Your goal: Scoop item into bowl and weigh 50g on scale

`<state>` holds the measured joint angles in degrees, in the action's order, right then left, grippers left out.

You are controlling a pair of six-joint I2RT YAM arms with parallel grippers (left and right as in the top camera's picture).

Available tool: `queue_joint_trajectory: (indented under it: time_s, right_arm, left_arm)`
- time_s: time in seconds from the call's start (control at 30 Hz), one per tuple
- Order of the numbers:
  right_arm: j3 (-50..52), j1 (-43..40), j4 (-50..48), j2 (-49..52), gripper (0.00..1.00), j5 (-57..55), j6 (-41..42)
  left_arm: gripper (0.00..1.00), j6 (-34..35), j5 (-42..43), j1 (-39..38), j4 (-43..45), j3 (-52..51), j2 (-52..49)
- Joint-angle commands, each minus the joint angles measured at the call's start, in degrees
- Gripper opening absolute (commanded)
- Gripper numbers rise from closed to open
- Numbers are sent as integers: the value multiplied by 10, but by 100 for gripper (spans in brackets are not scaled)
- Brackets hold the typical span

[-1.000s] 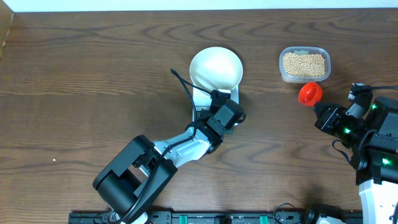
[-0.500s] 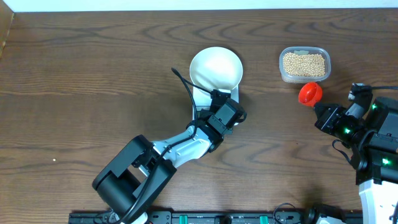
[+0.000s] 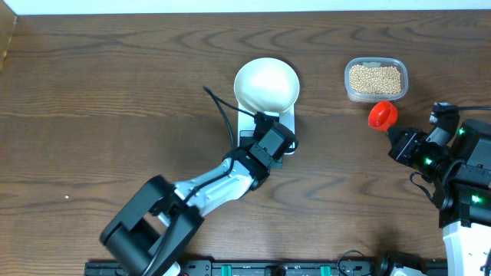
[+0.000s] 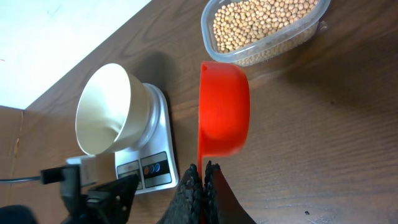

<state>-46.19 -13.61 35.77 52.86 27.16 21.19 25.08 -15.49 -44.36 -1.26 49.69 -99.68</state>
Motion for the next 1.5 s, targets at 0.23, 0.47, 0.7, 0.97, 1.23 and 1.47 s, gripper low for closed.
queue_joint_trajectory:
  time_s: [0.23, 0.47, 0.7, 0.97, 1.23, 1.47]
  right_arm:
    - [-9, -4, 0, -1, 1, -3, -11]
    - [-9, -4, 0, -1, 1, -3, -11]
    - [-9, -4, 1, -1, 1, -3, -12]
    - [-9, -4, 0, -1, 1, -3, -16]
    - [-9, -4, 0, -1, 1, -3, -16]
    - [-9, -4, 0, -1, 1, -3, -16]
  left_arm:
    - [7, -45, 59, 2, 24, -4, 54]
    - [7, -45, 58, 2, 23, -5, 33]
    - [7, -45, 58, 3, 48, -5, -16]
    - [7, -54, 54, 7, 57, -5, -22]
    - [7, -65, 54, 16, 73, -3, -21]
    - [7, -74, 54, 16, 73, -3, -21]
